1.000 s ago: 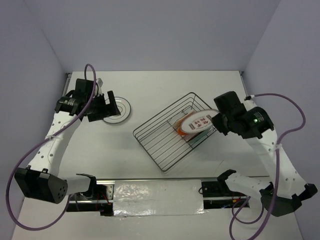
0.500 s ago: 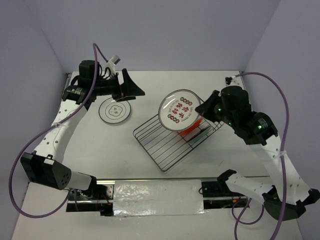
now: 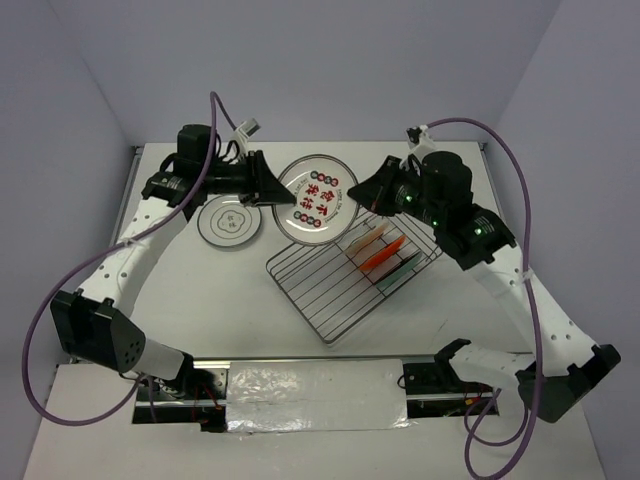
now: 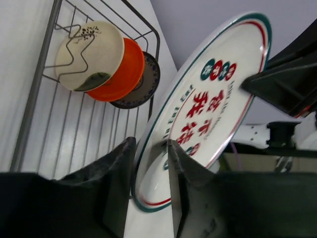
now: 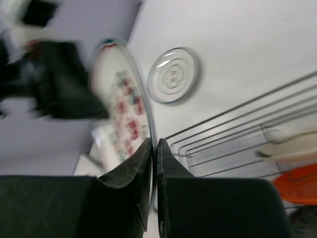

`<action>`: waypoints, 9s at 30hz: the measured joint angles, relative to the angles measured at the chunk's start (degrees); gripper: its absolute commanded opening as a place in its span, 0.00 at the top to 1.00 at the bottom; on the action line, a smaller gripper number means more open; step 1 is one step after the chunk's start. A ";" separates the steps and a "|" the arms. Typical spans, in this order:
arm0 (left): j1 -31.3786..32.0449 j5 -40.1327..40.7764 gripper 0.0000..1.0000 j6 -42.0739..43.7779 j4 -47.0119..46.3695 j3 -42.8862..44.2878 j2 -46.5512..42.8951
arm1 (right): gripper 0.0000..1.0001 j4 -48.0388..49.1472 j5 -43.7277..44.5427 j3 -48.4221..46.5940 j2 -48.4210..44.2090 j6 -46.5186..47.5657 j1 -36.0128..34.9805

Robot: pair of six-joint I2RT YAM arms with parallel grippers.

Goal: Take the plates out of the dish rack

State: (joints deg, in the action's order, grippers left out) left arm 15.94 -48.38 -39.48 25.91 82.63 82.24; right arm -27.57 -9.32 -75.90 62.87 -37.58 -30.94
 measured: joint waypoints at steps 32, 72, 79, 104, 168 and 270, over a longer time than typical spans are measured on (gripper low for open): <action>-26.29 37.09 0.00 2.01 5.68 -9.27 18.91 | 0.00 -24.26 17.46 -3.15 3.06 9.90 4.96; -6.91 48.11 0.01 14.05 26.75 -8.50 -4.42 | 0.83 -37.55 33.03 -13.86 39.58 -25.79 -0.94; -6.84 47.54 0.00 14.05 26.99 -8.11 -4.42 | 0.86 -44.17 35.28 -18.47 38.80 -27.56 -1.44; -6.47 39.01 0.00 14.40 25.35 -7.43 -9.29 | 0.89 -11.61 16.63 -9.40 29.97 -15.04 32.61; -1.09 47.32 0.01 13.97 28.17 -8.57 -9.73 | 0.49 -40.85 35.93 -11.98 28.59 -21.88 -3.26; 0.02 58.14 0.01 13.88 27.98 -8.02 -5.77 | 0.63 -32.96 32.72 -1.95 26.40 -13.00 -1.90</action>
State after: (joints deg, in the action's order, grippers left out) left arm 15.97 9.76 -25.61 53.89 74.61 76.47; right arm -60.53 23.40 -77.84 89.27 -50.59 -32.84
